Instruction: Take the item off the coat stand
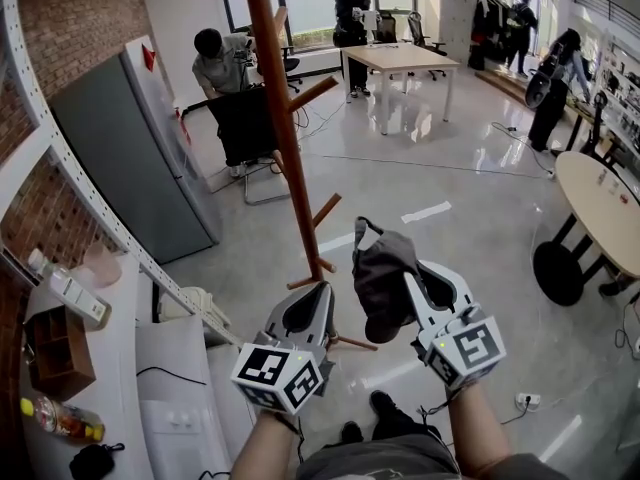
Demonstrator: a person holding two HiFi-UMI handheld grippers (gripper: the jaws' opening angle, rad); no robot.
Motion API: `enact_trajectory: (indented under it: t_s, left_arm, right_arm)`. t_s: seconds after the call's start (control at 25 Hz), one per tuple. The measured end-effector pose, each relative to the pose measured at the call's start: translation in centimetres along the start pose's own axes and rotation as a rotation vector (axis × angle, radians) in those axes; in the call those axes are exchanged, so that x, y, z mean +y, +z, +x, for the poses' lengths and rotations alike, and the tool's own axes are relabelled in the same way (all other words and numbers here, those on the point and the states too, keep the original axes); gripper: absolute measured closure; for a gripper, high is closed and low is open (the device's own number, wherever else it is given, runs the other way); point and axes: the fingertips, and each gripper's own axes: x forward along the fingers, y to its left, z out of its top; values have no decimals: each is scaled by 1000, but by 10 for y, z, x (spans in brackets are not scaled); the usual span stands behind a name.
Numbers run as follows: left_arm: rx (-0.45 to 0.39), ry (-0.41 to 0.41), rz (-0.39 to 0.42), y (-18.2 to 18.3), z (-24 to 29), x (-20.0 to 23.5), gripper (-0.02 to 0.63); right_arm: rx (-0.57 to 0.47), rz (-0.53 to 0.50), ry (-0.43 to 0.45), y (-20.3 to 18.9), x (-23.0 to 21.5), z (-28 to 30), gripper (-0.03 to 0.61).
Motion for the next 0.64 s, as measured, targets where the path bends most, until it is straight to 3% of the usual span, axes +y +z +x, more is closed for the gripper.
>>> enact_trajectory:
  t_s: [0.64]
  left_arm:
    - [-2, 15, 2, -5, -12, -2, 607]
  right_arm:
    - [-15, 26, 28, -3, 14, 1, 529]
